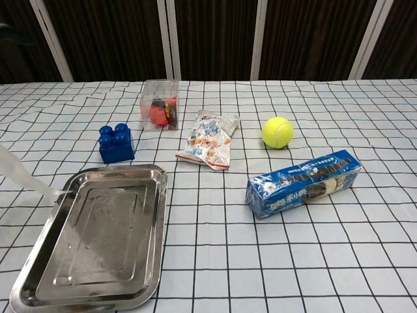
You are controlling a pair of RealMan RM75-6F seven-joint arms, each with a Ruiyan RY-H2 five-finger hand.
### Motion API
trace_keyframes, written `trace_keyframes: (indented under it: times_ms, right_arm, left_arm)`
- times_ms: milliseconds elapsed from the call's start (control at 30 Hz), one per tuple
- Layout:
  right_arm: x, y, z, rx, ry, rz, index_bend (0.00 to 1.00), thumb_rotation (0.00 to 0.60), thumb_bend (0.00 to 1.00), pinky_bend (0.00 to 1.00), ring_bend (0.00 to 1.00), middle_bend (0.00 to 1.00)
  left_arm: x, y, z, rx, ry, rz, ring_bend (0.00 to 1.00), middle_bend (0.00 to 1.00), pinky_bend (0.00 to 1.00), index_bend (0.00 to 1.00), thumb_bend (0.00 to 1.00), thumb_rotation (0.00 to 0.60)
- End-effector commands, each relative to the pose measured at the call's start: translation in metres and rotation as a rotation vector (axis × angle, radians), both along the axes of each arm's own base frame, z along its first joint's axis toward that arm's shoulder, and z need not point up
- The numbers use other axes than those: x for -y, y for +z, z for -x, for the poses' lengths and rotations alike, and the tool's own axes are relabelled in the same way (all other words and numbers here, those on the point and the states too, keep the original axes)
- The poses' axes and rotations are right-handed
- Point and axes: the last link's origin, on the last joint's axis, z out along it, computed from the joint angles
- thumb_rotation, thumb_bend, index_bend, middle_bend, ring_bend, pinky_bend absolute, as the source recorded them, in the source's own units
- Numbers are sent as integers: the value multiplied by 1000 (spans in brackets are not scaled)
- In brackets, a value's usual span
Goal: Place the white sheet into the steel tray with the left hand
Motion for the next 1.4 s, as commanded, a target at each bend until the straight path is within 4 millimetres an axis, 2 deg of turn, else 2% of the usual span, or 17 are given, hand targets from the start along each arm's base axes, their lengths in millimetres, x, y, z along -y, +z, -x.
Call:
trace_keyframes:
  times_ms: [33,233,433,567,867,1033,1400]
  right_arm:
    - [0,0,0,1,0,0,0,600,314,0,0,0]
    - [0,1,0,5,1,0,0,600,313,0,0,0]
    - [0,0,0,2,3,-3,0,600,313,0,0,0]
    - [0,0,0,0,3,-3,0,600,313,0,0,0]
    - [0,-1,0,-1,1,-5,0,600,314,0,0,0]
    - [0,-1,0,-1,0,-5,0,600,314,0,0,0]
    - [0,-1,0,0,1,-5,0,600,313,0,0,0]
  left_arm:
    - [-3,-11,-26,15,-65,16,0,5,0,580,479,600]
    - [2,-25,-43,38,-104,25,0,7,0,583,479,600]
    - [8,-32,-44,38,-114,31,0,9,0,582,479,600]
    - [12,-41,-35,12,-100,62,0,12,0,582,479,600]
    - [24,-79,7,-95,-60,178,0,22,0,582,479,600]
    - [27,-94,23,-130,-65,233,0,28,0,582,479,600]
    - [32,-107,24,-108,-114,288,0,36,0,577,479,600]
